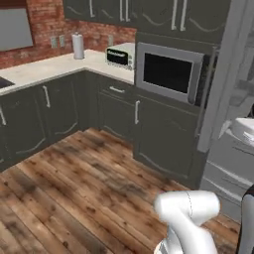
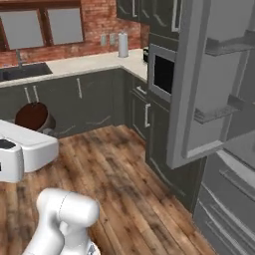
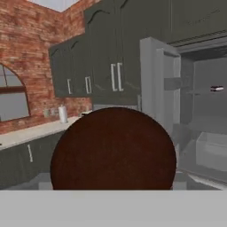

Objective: Take the cake and cupcake from the fridge and place them on the empty tray on the dining counter.

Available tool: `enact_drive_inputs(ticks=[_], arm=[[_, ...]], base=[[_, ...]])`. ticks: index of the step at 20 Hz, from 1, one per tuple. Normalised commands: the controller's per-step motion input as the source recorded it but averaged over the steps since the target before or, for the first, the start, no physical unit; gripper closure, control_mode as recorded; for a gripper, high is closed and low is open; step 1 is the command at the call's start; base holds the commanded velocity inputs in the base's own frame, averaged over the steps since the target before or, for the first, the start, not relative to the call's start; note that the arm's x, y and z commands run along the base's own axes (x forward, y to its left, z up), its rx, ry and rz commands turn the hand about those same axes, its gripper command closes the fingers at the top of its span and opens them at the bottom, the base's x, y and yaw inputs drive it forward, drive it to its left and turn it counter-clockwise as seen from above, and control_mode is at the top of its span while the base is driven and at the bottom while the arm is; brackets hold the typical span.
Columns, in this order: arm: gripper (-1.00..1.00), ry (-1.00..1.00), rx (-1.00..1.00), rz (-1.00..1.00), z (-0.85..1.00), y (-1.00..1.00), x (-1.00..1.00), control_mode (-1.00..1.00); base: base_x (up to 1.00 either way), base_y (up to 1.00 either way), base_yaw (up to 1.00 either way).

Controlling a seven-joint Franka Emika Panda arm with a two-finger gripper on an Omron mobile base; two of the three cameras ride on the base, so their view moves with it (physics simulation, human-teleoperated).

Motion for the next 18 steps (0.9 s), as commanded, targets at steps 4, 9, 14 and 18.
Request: enact_drive_inputs(ticks=[4, 9, 14, 18], arm=[[1.00, 0.00, 0.00, 0.00, 0.00, 0.00, 0.00, 1.00], [1.00, 0.00, 0.00, 0.00, 0.00, 0.00, 0.00, 1.00], [1.00, 0.00, 0.00, 0.00, 0.00, 0.00, 0.00, 1.00], [1.00, 0.00, 0.00, 0.00, 0.00, 0.00, 0.00, 1.00]], base=[[0.00, 0.00, 1.00], [0.00, 0.00, 1.00], [0.00, 0.00, 1.00], [0.00, 0.00, 1.00]])
